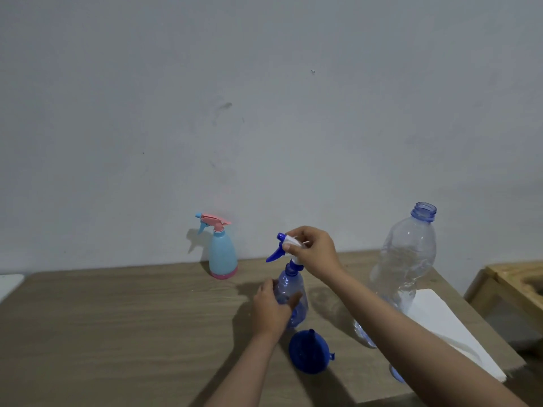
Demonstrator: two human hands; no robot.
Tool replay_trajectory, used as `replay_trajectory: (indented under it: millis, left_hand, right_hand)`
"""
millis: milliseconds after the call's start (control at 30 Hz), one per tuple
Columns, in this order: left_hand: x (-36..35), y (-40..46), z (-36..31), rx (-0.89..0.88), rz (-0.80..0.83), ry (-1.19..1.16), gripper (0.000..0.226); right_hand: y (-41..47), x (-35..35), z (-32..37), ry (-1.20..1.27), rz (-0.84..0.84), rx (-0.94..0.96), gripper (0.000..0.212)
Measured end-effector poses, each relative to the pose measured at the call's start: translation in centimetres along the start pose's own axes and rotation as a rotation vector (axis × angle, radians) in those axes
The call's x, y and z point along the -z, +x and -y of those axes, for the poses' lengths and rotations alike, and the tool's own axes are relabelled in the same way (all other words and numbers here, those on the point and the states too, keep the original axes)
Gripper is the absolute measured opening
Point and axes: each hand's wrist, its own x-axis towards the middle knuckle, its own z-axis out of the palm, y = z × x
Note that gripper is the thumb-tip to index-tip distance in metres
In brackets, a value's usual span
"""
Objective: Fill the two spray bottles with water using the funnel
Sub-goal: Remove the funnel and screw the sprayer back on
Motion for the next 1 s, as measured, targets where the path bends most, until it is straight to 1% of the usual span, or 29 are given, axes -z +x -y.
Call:
replay_trajectory:
  millis: [133,233,300,367,400,567,667,833,1000]
  left_hand:
    - [0.0,0.0,0.0,0.006,-0.006,0.013,0.048]
    - [-0.1,0.0,0.2,0.005,-0.022,0.015,0.046]
    - [-0.1,-0.1,0.2,0.005,-0.032,-0.004,0.042]
    - [-0.1,-0.1,0.2,0.001,-0.037,-0.009,0.041]
    - [-0.1,-0.1,0.2,-0.004,-0.042,-0.005,0.041]
    - [-0.2,-0.1,0.2,-0.017,-0.061,0.005,0.045]
    - [-0.3,-0.2,0.1,-0.006,-0.050,0.001,0.048]
    - [-0.3,-0.2,-0.1,0.002,-0.056,-0.019,0.044]
    - [0.1,-0.4,-0.4,0.003,-0.045,0.025,0.039]
  right_hand:
    - [0.0,-0.6,-0.9,-0.037,0.040,0.042,0.015]
    - [0.2,-0.9,-1.6,-0.165,0.072,0.077,0.021]
    - [0.0,-1.1,-2.5,-0.249,0.029,0.086,0.023]
    - [-0.1,-1.2,-3.3,-0.262,-0.012,0.085,0.026]
    - [0.0,-1.1,-3.3,-0.280,-0.005,0.092,0.028]
    - [1.2,-1.3,-1.8,-0.513,0.137,0.133,0.031]
    - [1.4,-1.6,-1.6,-0.595,0.198,0.133,0.031]
    - [1.4,-1.4,-1.5,-0.563,0.201,0.109,0.033]
    - [1.9,-0.7,-0.9,-0.524,0.273,0.079,0.037]
